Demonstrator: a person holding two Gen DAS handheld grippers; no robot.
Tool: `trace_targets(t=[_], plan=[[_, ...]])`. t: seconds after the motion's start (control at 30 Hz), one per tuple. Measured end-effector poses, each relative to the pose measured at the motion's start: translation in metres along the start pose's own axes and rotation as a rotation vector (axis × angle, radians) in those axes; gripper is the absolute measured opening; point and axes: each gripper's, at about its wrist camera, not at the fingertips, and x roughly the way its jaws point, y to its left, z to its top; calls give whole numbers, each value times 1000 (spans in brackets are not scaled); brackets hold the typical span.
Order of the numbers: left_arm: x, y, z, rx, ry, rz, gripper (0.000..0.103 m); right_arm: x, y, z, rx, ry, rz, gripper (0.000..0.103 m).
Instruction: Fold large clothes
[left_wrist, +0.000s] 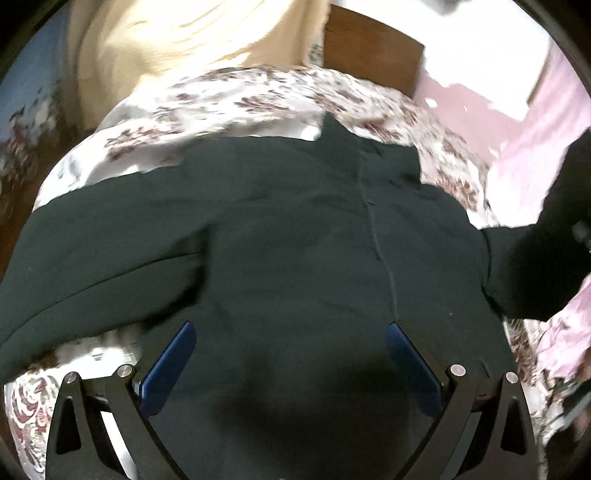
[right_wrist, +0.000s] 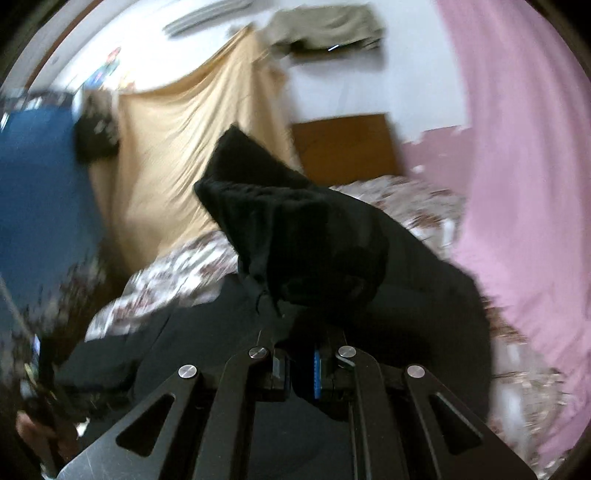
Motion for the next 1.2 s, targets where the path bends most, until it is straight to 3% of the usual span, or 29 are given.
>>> trace_targets(t=[0.1, 0.23, 0.5, 0.57, 0.67, 0.73, 0.8, 0.83, 0.97, 1.0, 1.03, 1.07, 1.1, 1.2], plan=[[-6, 29, -5, -53, -12, -52, 103, 23, 46, -23, -70, 83, 47, 8], [-4, 62, -15, -134, -14, -174, 103, 28, 87, -81, -138, 204, 105, 8], [21, 83, -24, -249, -1, -405, 103, 71, 148, -152, -209, 420, 211, 9], [31, 82, -23, -290, 15, -462, 103, 74, 158, -165, -238, 467, 245, 16], [47, 75, -25, -337, 43, -518, 103, 73, 165, -179, -268, 491, 297, 34], [55, 70, -25, -355, 53, -532, 103, 66, 164, -181, -284, 492, 327, 49], [61, 62, -26, -364, 60, -535, 102, 54, 161, -183, -295, 498, 357, 53], [64, 58, -26, -368, 65, -535, 98, 47, 156, -181, -299, 500, 366, 55], [74, 42, -28, -358, 99, -505, 61, 14, 135, -178, -324, 493, 372, 56], [77, 35, -27, -336, 103, -473, 56, 6, 126, -176, -321, 487, 364, 57], [76, 33, -27, -321, 100, -455, 42, 2, 119, -175, -318, 483, 355, 57], [76, 28, -25, -304, 92, -412, 17, -6, 107, -172, -313, 471, 337, 57], [74, 28, -24, -294, 85, -381, 6, -11, 96, -170, -307, 460, 316, 57], [60, 21, -18, -239, 3, -310, 4, -24, 62, -160, -298, 415, 223, 57]])
